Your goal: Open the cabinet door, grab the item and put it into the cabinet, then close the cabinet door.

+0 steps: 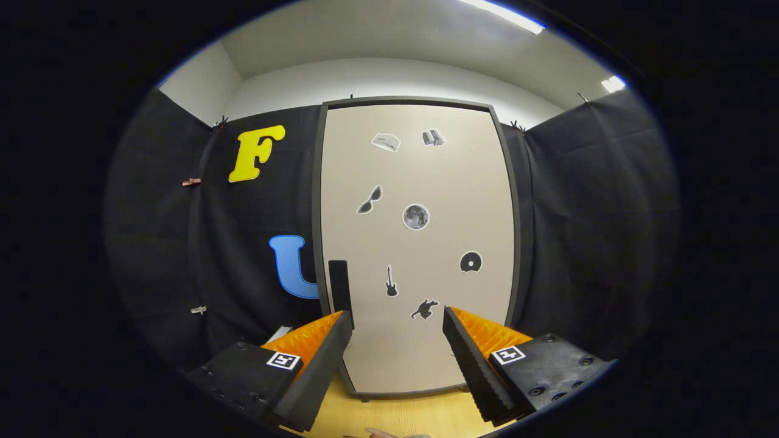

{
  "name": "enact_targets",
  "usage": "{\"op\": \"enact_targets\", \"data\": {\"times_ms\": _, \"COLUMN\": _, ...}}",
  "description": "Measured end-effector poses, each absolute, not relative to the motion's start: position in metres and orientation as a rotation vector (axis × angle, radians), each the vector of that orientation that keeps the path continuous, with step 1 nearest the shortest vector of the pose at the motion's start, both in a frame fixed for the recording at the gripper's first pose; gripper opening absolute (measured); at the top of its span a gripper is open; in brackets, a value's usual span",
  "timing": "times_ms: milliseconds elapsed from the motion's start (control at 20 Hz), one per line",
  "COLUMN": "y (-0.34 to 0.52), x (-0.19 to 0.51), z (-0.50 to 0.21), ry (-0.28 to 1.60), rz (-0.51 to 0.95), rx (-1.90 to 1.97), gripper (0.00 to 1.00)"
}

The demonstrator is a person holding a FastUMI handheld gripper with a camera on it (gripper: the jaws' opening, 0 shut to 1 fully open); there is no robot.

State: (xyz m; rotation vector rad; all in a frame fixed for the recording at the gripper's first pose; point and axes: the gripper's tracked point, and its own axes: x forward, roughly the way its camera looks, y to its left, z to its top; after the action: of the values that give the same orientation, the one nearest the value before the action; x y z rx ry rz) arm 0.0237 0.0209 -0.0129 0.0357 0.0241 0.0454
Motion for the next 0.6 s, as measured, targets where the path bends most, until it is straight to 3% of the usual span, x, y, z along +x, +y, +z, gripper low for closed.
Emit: {"op": "enact_targets", "data": {"times_ms": 600, "y": 0.093, "x": 0.074, "z": -0.036, "ry": 0.041, "rz": 0.157, "rx": 0.043, "gripper": 0.98}}
